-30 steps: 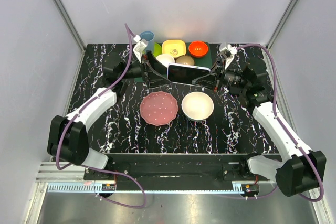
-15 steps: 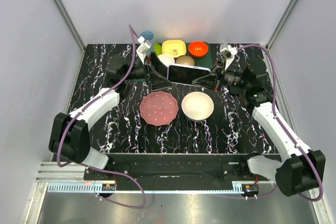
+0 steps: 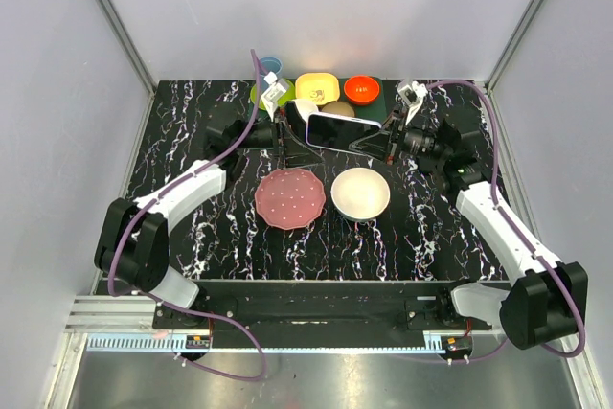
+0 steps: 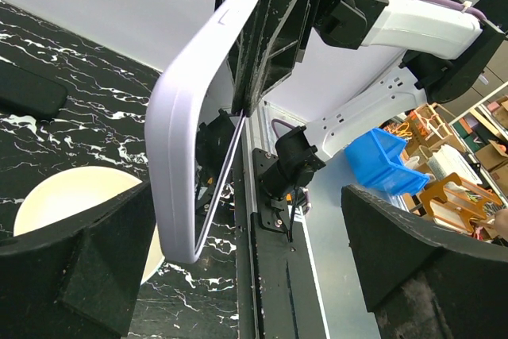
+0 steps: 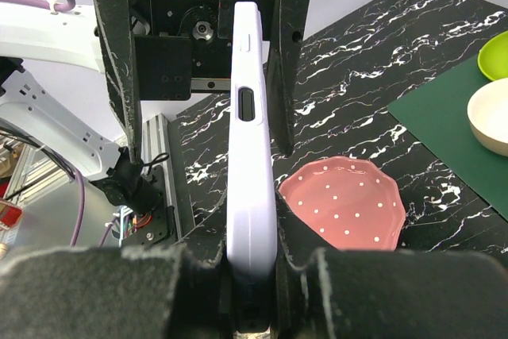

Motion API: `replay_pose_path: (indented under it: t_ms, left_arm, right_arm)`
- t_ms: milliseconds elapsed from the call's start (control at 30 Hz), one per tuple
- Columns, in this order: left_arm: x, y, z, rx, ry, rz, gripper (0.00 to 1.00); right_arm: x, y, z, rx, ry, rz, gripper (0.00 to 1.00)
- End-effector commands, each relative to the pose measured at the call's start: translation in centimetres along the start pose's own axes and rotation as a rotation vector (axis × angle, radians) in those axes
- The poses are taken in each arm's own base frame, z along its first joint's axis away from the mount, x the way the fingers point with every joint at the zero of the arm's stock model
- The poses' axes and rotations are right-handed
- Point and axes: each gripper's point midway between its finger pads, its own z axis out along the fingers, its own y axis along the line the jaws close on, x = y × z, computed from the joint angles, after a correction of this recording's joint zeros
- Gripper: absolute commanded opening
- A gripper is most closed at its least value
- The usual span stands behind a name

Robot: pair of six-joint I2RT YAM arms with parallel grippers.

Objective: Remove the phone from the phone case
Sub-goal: Pick up the phone at the center of the board.

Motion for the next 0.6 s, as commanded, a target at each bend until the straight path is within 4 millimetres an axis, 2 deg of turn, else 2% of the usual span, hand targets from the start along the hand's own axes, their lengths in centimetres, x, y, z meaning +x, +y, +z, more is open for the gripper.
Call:
replay_pose_path:
  t_ms: [0,200,567]
  left_arm:
    - [-0.9,-1.1,0.2,0.034,-0.007,0.066,0.99]
    - [-0.8,-1.0,0.4,0.034,-0.002,0.059,0.99]
    - [-0.2,-0.8,0.8,0.043,0.013,0.044,0.99]
  right_arm:
    - [-1.3,1.0,0.4,-0.033,-0.033,-0.079,0.00]
    - [-0.4,0.5,1.1,-0.023,-0.008,-0.084,0.00]
    - [0.0,0.1,1.6,-0.012,-0.006,-0.085,0.00]
